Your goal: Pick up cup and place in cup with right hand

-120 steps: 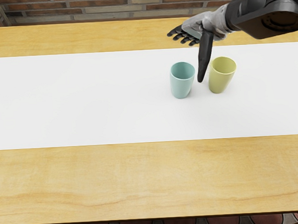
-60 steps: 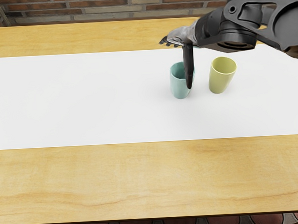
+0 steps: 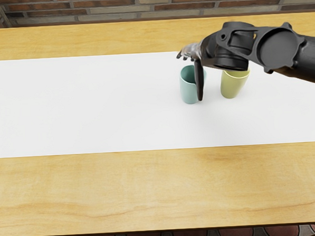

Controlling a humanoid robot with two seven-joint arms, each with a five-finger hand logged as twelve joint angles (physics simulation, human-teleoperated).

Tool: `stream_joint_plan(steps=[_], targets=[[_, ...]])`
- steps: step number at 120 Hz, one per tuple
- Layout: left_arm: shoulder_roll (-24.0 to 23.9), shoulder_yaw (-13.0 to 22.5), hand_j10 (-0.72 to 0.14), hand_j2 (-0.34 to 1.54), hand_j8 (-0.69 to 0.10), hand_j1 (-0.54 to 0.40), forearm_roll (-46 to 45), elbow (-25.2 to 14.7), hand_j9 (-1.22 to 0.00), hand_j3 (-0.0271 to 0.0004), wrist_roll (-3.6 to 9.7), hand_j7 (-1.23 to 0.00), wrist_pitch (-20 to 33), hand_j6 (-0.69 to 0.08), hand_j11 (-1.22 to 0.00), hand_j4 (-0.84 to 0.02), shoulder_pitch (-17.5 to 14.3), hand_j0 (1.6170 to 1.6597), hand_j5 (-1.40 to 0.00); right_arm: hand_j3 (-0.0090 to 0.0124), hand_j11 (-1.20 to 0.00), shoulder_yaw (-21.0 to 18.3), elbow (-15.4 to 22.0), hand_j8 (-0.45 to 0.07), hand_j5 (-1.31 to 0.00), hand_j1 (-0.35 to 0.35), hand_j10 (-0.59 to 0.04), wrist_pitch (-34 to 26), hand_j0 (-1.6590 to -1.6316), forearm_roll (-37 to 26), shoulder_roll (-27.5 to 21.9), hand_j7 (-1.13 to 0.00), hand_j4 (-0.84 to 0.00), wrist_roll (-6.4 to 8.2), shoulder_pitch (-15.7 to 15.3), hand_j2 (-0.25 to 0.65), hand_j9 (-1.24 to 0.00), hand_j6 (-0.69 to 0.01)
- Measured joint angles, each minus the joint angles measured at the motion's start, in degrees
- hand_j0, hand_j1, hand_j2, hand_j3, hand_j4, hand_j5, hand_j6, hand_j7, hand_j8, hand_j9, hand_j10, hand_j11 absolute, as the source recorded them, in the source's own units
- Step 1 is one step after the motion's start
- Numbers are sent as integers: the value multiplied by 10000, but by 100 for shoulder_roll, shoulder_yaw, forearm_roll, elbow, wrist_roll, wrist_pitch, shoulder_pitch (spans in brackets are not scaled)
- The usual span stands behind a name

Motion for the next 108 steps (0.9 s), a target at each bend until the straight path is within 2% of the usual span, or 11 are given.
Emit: stream_joint_plan(steps=[24, 39, 54, 93, 108], targets=[[0, 0, -3, 0, -5, 3491, -1, 0, 0, 0, 0, 0, 0, -5, 0, -4, -6, 16581, -1, 0, -835, -16, -377, -666, -836, -2728, -656, -166, -16581, -253, 245, -833, -662, 0, -187, -120, -835, -674], [0, 0, -4, 0, -5, 3491, 0, 0, 0, 0, 0, 0, 0, -5, 0, -4, -44, 16581, -1, 0, -933, -23, -820, -742, -935, -2637, -732, -245, -16581, -403, 542, -932, -738, 0, -244, -135, -934, -751], [0, 0, -3, 0, -5, 3491, -1, 0, 0, 0, 0, 0, 0, -5, 0, -4, -44, 16581, -1, 0, -1513, -26, -1069, -1187, -1514, -2102, -1178, -269, -16581, -448, 745, -1511, -1184, 0, -314, -224, -1513, -1196], [0, 1, -3, 0, -5, 3491, -1, 0, 0, 0, 0, 0, 0, -5, 0, -4, -44, 16581, -1, 0, -2613, -27, -1210, -2035, -2615, -1087, -2025, -293, -16581, -464, 864, -2612, -2031, 0, -488, -391, -2614, -2043], [0, 0, -4, 0, -5, 3491, -1, 0, 0, 0, 0, 0, 0, -5, 0, -4, -44, 16581, -1, 0, -3446, -28, -1212, -2685, -3447, -321, -2676, -312, -16581, -471, 871, -3444, -2681, 0, -512, -511, -3447, -2693]])
